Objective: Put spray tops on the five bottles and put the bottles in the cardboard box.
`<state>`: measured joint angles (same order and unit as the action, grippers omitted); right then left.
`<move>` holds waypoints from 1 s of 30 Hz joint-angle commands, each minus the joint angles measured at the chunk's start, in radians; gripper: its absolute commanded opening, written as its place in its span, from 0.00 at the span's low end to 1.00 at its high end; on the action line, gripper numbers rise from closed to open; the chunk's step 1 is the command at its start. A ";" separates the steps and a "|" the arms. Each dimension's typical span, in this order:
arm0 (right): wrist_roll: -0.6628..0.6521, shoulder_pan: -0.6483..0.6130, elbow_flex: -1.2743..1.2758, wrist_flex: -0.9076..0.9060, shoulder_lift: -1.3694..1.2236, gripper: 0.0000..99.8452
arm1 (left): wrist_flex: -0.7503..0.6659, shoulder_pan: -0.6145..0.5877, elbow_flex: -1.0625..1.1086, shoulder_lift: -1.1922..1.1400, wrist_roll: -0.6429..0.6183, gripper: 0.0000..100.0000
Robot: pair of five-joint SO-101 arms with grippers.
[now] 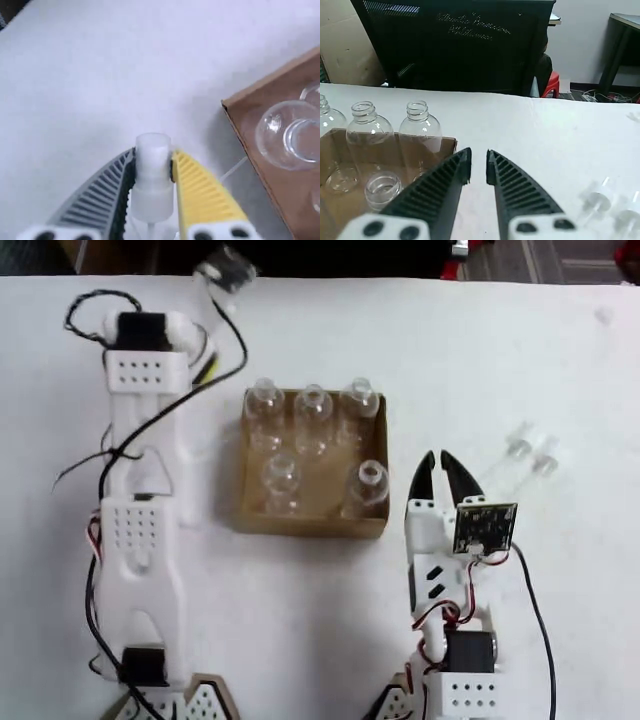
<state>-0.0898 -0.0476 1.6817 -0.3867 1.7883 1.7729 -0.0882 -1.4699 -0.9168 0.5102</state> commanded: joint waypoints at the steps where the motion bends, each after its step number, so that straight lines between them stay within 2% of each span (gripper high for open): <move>1: -0.015 -0.004 0.008 -0.001 0.008 0.04 | 0.018 0.012 -0.003 0.183 -0.104 0.02; 9: -0.015 -0.004 0.008 -0.001 0.008 0.04 | 0.020 0.012 0.003 0.360 -0.180 0.02; 12: -0.015 -0.004 0.008 -0.002 0.008 0.04 | 0.020 0.012 0.106 0.443 -0.190 0.02; 16: -0.015 -0.004 0.008 -0.002 0.008 0.04 | 0.018 0.053 0.388 0.634 -0.190 0.02; 21: -0.015 -0.004 0.008 -0.002 0.008 0.04 | -0.002 0.179 0.764 0.967 -0.192 0.02; 23: -0.015 -0.004 0.008 -0.002 0.008 0.04 | -0.074 0.194 0.890 1.084 -0.192 0.02; 30: -0.015 -0.004 0.008 -0.002 0.008 0.04 | -0.373 0.137 1.349 1.419 -0.192 0.02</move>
<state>-0.0898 -0.0460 1.6817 -0.3867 1.7883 1.5505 0.0775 -0.3452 0.2984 0.3322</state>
